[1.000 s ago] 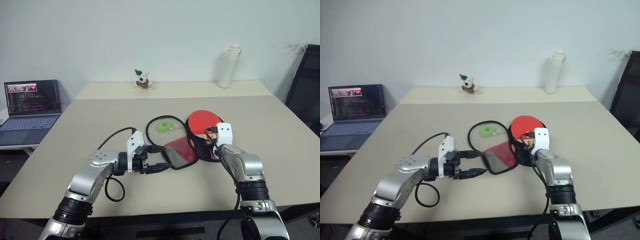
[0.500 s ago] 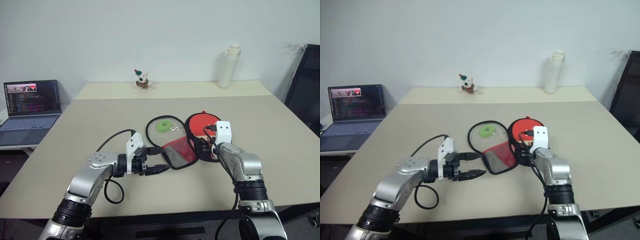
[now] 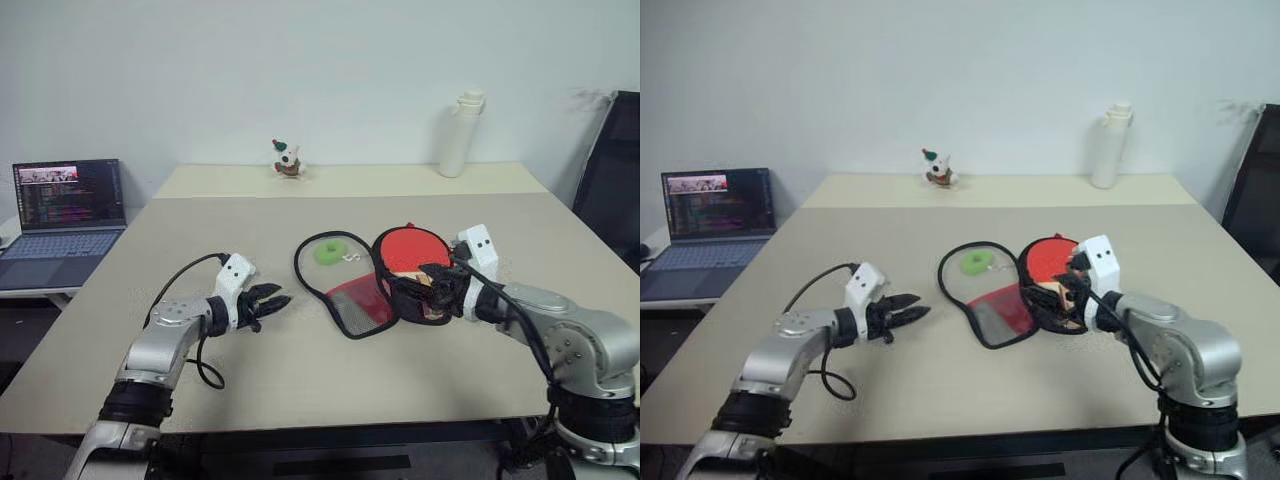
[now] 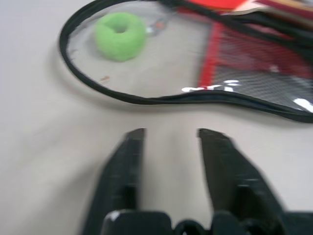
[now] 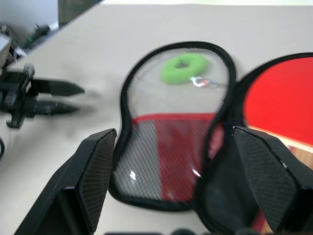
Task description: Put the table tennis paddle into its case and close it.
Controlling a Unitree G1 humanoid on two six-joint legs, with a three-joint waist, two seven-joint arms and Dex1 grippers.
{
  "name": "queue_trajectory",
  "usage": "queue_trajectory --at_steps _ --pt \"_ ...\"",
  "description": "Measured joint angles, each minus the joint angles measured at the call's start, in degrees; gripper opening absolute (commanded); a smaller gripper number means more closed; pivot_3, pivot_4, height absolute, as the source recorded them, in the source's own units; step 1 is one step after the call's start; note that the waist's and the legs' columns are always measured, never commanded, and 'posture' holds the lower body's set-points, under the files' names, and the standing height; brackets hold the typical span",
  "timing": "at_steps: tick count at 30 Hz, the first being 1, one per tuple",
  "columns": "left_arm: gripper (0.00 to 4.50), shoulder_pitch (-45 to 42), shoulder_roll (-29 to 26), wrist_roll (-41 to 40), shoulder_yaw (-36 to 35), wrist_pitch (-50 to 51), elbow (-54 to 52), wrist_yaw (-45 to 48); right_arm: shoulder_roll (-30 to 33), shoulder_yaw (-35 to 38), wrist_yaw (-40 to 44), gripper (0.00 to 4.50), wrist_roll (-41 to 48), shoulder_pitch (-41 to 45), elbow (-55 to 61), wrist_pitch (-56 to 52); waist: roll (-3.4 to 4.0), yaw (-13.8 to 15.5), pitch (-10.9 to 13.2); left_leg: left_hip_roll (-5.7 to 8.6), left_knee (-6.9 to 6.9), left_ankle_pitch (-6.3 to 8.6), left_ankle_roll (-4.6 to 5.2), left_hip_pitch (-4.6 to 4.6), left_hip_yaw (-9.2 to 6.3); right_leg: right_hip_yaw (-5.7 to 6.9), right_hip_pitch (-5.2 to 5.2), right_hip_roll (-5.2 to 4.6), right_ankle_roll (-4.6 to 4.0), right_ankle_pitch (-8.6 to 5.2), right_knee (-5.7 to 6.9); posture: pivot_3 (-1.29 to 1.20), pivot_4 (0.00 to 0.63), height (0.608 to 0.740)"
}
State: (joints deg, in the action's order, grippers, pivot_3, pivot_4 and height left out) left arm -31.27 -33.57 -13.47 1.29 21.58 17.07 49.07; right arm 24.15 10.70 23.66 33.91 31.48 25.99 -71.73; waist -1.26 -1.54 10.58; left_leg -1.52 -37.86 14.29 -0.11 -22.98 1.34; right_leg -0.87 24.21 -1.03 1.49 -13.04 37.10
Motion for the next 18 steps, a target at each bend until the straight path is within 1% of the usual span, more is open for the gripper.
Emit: queue_trajectory --at_steps 2,9,13,18 --pt "0.02 -1.6 1.7 1.0 0.9 -0.8 2.8 -0.4 0.1 0.0 -0.1 4.15 0.1 0.0 -0.2 0.1 0.0 0.0 0.0 -0.01 0.01 0.0 0.0 -0.01 0.01 0.0 0.01 0.01 0.0 0.0 0.0 0.0 0.15 0.74" --pt "0.02 -6.6 5.3 5.0 4.6 -3.7 13.3 -0.1 1.1 0.0 -0.5 4.15 0.3 0.1 -0.4 0.7 -0.01 -0.1 0.0 0.01 0.0 0.0 0.0 -0.03 0.06 0.0 0.02 0.01 0.0 0.0 0.01 0.0 0.15 0.74" --pt "0.02 -10.1 7.3 6.7 4.8 -6.5 19.0 -0.7 2.8 0.1 -0.2 4.15 0.4 0.0 -0.4 1.7 -0.03 0.0 0.0 0.02 -0.02 0.0 0.0 -0.03 0.08 0.03 0.0 0.0 0.0 0.0 0.01 0.0 0.15 0.74" --pt "0.02 -16.4 15.2 7.4 4.5 -10.0 27.7 -4.0 4.0 1.6 -0.6 4.15 0.8 -1.2 -0.4 2.2 -0.08 0.6 0.0 0.08 -0.06 0.0 0.0 -0.14 0.12 0.04 0.02 -0.02 0.07 0.04 -0.07 0.0 0.15 0.74"
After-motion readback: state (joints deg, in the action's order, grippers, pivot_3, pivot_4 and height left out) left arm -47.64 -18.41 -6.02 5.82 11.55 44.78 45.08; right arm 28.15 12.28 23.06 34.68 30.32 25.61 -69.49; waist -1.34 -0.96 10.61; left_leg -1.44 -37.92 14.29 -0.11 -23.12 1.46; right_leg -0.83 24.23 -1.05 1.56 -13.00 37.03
